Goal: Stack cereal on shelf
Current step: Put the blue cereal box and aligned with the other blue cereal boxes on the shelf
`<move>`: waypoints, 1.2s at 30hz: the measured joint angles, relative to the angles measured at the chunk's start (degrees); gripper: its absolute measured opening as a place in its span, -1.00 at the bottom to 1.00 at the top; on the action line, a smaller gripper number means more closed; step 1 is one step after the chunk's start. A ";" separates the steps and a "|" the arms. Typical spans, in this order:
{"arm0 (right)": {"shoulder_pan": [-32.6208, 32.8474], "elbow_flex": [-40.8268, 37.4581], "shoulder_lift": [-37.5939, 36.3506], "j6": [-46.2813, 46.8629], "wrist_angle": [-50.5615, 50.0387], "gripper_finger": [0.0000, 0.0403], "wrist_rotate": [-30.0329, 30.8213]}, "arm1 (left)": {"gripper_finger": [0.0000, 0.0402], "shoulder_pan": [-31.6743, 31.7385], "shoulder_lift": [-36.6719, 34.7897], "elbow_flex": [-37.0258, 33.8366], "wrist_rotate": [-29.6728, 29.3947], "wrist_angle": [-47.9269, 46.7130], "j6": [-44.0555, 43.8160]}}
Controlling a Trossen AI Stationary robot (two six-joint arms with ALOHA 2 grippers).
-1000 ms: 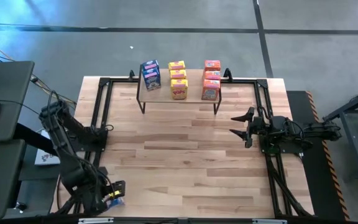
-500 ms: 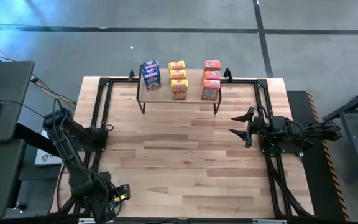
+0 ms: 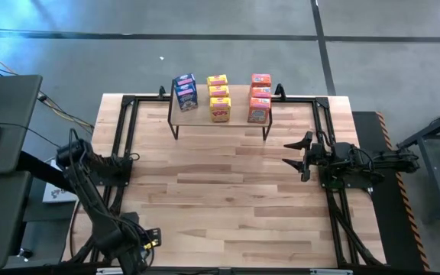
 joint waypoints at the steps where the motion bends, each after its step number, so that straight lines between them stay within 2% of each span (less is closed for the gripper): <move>1: 0.00 0.00 0.00 0.00 0.02 0.25 0.00 | 0.43 0.00 0.40 0.00 0.00 -0.33 0.50; 9: -0.02 0.00 0.02 0.00 0.02 0.25 0.00 | 0.33 0.04 1.71 0.00 -1.81 -0.68 4.09; 24: 0.00 0.00 0.02 0.00 0.04 0.25 0.00 | -0.16 0.44 1.71 0.00 -3.43 -3.88 6.59; 30: 0.00 0.00 0.01 0.00 0.04 0.25 0.00 | -0.25 0.44 1.71 0.00 -7.37 -3.90 12.36; 36: -0.01 0.00 0.00 0.00 0.04 0.25 0.00 | -0.26 0.76 1.67 0.00 -12.50 -4.49 18.99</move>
